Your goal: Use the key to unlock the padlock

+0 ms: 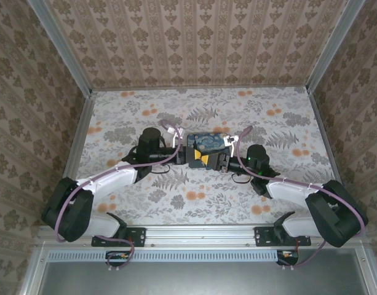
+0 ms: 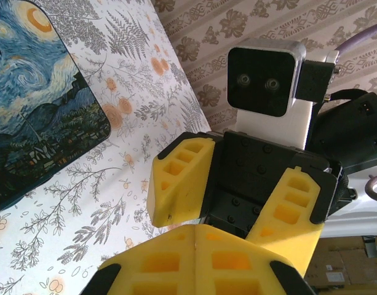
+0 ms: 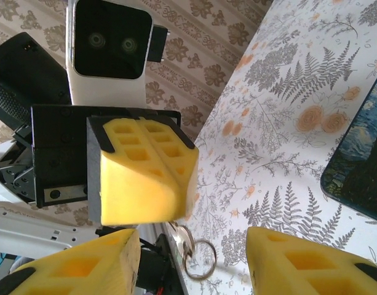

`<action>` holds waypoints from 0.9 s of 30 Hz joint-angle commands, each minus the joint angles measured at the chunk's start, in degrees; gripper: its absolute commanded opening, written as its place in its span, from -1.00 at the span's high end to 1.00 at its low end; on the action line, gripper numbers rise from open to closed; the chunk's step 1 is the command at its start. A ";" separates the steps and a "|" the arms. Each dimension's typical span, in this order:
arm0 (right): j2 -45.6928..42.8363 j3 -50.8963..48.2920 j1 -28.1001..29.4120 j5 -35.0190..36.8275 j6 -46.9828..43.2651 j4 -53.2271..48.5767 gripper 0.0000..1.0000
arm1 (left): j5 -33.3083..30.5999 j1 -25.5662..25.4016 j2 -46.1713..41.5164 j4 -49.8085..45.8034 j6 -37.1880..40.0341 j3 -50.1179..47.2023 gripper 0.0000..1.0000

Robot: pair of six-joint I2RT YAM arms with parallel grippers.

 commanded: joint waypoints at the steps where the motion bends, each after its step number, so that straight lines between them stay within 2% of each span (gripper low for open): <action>1: 0.80 -0.70 0.50 1.44 1.28 4.46 0.02 | -0.65 -0.64 0.77 2.96 -1.04 -0.42 1.00; 20: 0.73 -2.11 1.18 2.49 1.53 4.52 0.31 | -3.08 -1.03 1.38 4.07 -1.74 -0.41 1.00; 27: 0.74 -1.67 1.18 2.76 1.97 4.83 0.34 | -3.29 -1.16 1.78 4.61 -2.00 -0.68 1.00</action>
